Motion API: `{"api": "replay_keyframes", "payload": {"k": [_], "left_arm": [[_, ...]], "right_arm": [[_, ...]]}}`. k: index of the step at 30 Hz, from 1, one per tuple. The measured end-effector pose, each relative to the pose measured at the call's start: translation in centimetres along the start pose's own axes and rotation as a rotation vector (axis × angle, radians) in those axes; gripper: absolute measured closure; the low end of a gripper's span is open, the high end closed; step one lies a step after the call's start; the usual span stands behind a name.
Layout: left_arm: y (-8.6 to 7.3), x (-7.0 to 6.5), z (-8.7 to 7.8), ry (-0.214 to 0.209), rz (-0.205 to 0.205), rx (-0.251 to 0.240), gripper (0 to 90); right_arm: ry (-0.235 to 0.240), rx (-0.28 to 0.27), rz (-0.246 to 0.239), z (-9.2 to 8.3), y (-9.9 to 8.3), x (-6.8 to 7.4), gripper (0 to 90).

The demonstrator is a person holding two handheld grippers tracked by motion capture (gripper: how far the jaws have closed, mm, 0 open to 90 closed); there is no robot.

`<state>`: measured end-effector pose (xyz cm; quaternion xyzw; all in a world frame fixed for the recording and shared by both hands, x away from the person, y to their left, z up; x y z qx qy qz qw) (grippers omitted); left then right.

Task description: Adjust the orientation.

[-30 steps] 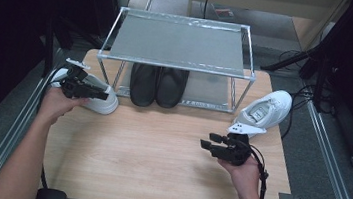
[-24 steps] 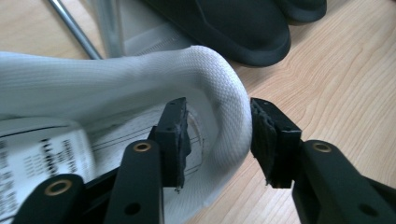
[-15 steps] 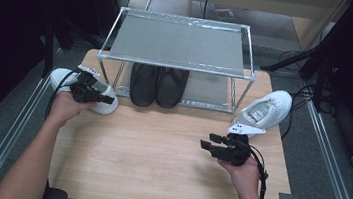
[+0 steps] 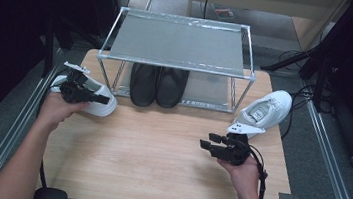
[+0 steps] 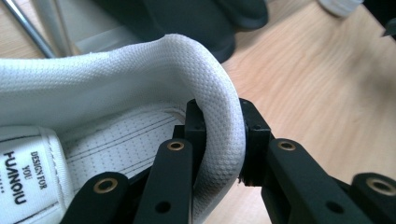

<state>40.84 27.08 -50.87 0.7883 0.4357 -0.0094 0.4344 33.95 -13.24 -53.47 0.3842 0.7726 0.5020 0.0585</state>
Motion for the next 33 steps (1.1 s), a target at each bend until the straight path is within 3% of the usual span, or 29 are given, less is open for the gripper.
{"api": "replay_keyframes", "payload": {"k": [4, 11, 19, 28, 33], "left_arm": [[-0.2, -1.8, -0.5, -0.016, 0.007, -0.021, 78.0], [-1.2, -5.1, 0.5, -0.035, 0.009, 0.003, 77.9], [-1.7, -8.4, 2.5, -0.031, 0.018, 0.034, 78.1], [-1.2, -12.7, 5.1, -0.067, 0.024, 0.044, 77.9], [-1.2, -15.2, 6.7, -0.091, 0.05, 0.062, 77.9]], "right_arm": [[0.003, -0.001, 0.003, 0.0, 0.0, 0.1, 50.9], [0.015, -0.003, 0.006, 0.0, 0.1, 0.2, 51.0], [0.026, -0.006, 0.009, 0.0, 0.1, 0.4, 50.8], [0.036, -0.006, 0.013, -0.1, 0.2, 0.6, 50.3], [0.039, -0.014, 0.018, -0.1, 0.3, 0.5, 50.1]]}}
Point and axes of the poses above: each handheld gripper's, and its own axes: z roughly forward along the jaws, y roughly out of its top, x roughly to its left, the point moved 8 cm from there along z, roughly forward along the jaws, and after that the axes turned 5 degrees about -x, right-handed, at the moved point
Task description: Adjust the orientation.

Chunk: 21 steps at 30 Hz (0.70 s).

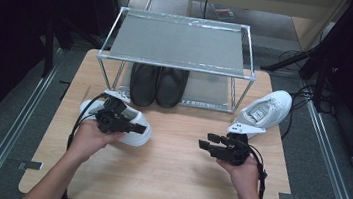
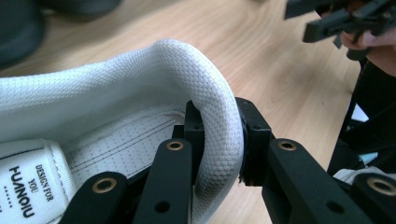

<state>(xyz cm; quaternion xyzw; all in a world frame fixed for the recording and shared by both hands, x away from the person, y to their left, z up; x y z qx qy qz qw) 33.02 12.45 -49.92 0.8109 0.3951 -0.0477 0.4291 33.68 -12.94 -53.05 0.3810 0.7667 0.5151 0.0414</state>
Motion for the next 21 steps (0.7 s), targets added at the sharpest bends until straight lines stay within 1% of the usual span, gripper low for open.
{"api": "replay_keyframes", "payload": {"k": [2, 4, 6, 9, 13, 14, 15, 17, 20, 21], "left_arm": [[0.2, -0.7, 0.7, -0.005, 0.008, 0.0, 77.8], [0.4, -1.4, 1.6, -0.002, 0.01, 0.003, 77.8], [0.6, -2.0, 2.2, -0.01, 0.01, 0.004, 77.7], [1.0, -3.1, 3.4, -0.043, 0.014, 0.009, 77.7], [1.3, -4.1, 5.4, -0.041, 0.024, 0.023, 77.6], [1.3, -4.5, 5.9, -0.042, 0.03, 0.026, 77.7], [1.3, -4.8, 6.2, -0.042, 0.045, 0.035, 77.6], [1.3, -5.7, 7.3, -0.061, 0.055, 0.044, 77.6], [1.2, -6.4, 8.6, -0.062, 0.075, 0.052, 77.5], [1.2, -6.5, 8.9, -0.067, 0.075, 0.053, 77.5]], "right_arm": [[0.002, -0.001, 0.0, 0.0, 0.0, 0.0, 50.1], [0.001, 0.0, 0.001, 0.0, 0.0, 0.1, 50.1], [0.004, -0.002, 0.003, 0.0, 0.0, 0.1, 50.1], [0.003, -0.003, 0.004, -0.1, 0.1, 0.1, 50.1], [0.001, -0.009, 0.006, -0.2, 0.2, -0.1, 50.1], [-0.001, -0.008, 0.008, -0.2, 0.2, -0.1, 50.1], [-0.001, -0.009, 0.007, -0.2, 0.2, -0.1, 50.1], [-0.002, -0.01, 0.005, -0.2, 0.2, -0.2, 50.1], [-0.004, -0.01, 0.01, -0.2, 0.2, -0.2, 50.1], [-0.005, -0.009, 0.01, -0.2, 0.2, -0.2, 50.1]]}}
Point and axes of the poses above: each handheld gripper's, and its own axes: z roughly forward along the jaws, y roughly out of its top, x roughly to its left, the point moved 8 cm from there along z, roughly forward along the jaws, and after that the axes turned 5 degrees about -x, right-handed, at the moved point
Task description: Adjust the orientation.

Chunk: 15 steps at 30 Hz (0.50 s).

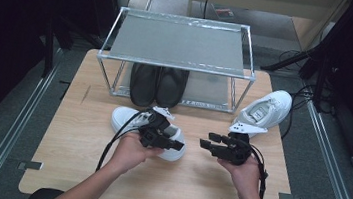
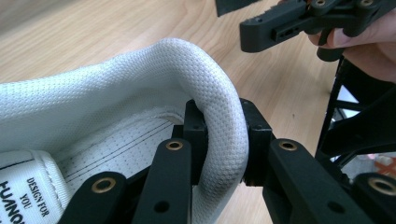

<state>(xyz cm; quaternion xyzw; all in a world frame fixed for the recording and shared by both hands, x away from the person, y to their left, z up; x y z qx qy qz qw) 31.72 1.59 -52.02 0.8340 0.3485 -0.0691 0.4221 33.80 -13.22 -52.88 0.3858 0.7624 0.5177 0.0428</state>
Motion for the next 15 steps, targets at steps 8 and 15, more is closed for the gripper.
{"api": "replay_keyframes", "payload": {"k": [8, 15], "left_arm": [[-0.7, 0.0, 1.9, 0.005, -0.001, 0.037, 75.8], [-1.3, 0.1, 2.3, -0.027, 0.001, 0.075, 69.9]], "right_arm": [[-0.002, -0.002, 0.0, -0.2, 0.0, -0.2, 50.1], [-0.002, 0.0, -0.004, -0.1, 0.0, -0.1, 50.0]]}}
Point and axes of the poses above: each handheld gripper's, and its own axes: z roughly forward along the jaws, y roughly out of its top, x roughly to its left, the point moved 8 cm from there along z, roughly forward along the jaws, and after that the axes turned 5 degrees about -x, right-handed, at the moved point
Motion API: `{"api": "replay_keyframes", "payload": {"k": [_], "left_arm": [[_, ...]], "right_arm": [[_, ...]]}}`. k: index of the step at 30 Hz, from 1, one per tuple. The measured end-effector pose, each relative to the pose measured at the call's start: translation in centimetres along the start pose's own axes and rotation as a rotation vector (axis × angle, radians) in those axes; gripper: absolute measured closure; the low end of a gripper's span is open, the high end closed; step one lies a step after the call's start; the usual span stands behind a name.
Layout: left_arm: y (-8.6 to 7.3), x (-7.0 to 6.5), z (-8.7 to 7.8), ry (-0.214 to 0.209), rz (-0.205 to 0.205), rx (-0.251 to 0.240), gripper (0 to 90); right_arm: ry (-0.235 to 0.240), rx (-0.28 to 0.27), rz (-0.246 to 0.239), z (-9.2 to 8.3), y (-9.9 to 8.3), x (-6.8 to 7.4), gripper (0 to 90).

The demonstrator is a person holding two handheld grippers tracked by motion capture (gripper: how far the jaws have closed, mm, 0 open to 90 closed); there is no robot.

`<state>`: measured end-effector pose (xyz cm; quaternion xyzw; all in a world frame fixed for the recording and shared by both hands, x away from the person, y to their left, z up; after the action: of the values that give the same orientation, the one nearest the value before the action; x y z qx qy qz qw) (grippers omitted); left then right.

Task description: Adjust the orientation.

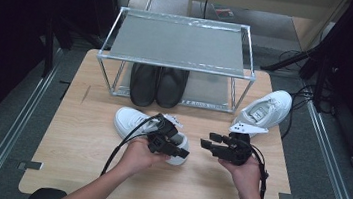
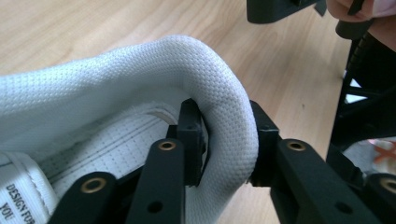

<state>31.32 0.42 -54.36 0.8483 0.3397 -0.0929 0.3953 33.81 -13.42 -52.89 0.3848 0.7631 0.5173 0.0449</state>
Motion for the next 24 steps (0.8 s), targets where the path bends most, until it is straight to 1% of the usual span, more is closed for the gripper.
{"api": "replay_keyframes", "payload": {"k": [2, 6, 7, 9, 11, 12, 13, 16, 21, 22, 24], "left_arm": [[0.2, -0.1, -0.4, -0.008, -0.001, -0.023, 65.7], [0.4, -0.5, -1.9, -0.033, 0.006, -0.043, 54.2], [0.6, -0.5, -2.4, -0.026, 0.024, -0.063, 52.5], [0.7, -0.5, -3.3, -0.021, 0.036, -0.082, 49.2], [0.8, -0.3, -4.2, -0.007, 0.04, -0.098, 46.0], [0.8, -0.3, -4.7, -0.01, 0.037, -0.11, 45.0], [0.7, -0.2, -5.2, -0.005, 0.041, -0.118, 44.3], [0.5, 0.5, -6.7, 0.036, 0.044, -0.147, 43.2], [-0.1, 1.7, -8.9, 0.079, 0.024, -0.184, 40.9], [-0.3, 1.9, -9.4, 0.09, 0.02, -0.202, 40.9], [-0.7, 2.4, -10.2, 0.112, 0.008, -0.205, 40.4]], "right_arm": [[0.0, 0.002, 0.003, 0.0, 0.0, 0.0, 49.9], [-0.002, 0.001, 0.002, 0.0, 0.0, -0.1, 49.9], [-0.001, 0.0, 0.003, 0.0, 0.0, -0.1, 49.8], [-0.003, 0.003, 0.003, 0.0, -0.1, 0.0, 49.9], [0.0, 0.0, -0.001, 0.1, 0.0, 0.0, 49.9], [-0.002, 0.003, 0.0, 0.1, -0.1, 0.0, 49.8], [0.0, 0.007, 0.001, 0.2, -0.1, 0.1, 49.9], [0.003, 0.009, -0.006, 0.4, -0.1, 0.1, 49.9], [0.005, 0.02, -0.014, 1.0, 0.1, 0.2, 50.0], [0.006, 0.02, -0.015, 1.2, 0.1, 0.2, 50.1], [0.004, 0.026, -0.021, 1.6, 0.2, 0.2, 50.2]]}}
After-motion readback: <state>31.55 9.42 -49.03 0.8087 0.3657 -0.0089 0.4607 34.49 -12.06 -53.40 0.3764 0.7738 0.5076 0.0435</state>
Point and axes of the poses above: each handheld gripper's, and its own axes: z roughly forward along the jaws, y roughly out of its top, x roughly to its left, the point moved 8 cm from there along z, roughly forward along the jaws, and after that the axes turned 5 degrees about -x, right-handed, at the moved point
